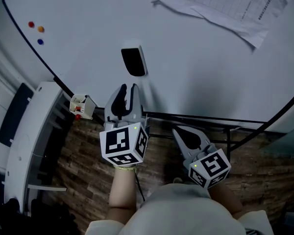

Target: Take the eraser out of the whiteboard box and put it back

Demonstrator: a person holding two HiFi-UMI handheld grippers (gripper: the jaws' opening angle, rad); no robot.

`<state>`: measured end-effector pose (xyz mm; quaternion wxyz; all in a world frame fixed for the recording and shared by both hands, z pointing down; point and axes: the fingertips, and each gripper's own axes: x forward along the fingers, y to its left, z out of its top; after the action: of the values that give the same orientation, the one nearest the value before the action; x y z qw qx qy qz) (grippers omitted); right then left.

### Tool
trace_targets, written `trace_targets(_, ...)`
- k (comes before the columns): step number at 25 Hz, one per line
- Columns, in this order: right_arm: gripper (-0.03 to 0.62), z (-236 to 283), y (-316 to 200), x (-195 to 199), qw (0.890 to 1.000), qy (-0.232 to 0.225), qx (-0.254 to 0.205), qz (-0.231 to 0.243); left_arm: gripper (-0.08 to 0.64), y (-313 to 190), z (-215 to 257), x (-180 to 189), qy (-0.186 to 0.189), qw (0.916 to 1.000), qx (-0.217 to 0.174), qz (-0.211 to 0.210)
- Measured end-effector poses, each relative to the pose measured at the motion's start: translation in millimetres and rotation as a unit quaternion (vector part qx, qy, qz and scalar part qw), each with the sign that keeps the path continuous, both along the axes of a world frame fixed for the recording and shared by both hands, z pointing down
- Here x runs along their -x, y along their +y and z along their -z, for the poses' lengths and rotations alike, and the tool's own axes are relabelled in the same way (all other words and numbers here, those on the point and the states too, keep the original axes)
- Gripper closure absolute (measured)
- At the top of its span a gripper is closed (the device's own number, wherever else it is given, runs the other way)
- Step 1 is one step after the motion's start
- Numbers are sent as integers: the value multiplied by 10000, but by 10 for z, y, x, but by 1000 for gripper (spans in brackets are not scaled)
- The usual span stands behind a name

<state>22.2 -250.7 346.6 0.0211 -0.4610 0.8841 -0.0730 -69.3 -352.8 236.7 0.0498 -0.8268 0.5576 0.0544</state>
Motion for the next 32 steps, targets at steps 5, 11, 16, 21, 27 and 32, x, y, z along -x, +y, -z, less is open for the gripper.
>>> trace_targets(5, 586, 8, 101, 92, 10000, -70, 22, -52, 485, 134, -100, 107, 77, 9999, 147, -11)
trace_targets(11, 586, 13, 240, 229, 10000, -82, 33, -33, 508, 309, -216, 238, 102, 9996, 278, 31)
trace_targets(16, 586, -7, 337, 347, 10000, -68, 64, -7, 530, 462, -311, 378, 154, 9992, 363, 82)
trace_targets(21, 586, -15, 423, 464, 10000, -30, 74, 56, 552, 619, -402, 503, 214, 9988, 427, 122)
trace_targets(27, 586, 14, 510, 567, 9999, 31, 52, 102, 561, 784, -533, 599, 178, 9982, 559, 112)
trace_targets(32, 586, 35, 597, 664, 9998, 73, 33, 158, 561, 938, -658, 710, 177, 9972, 719, 117)
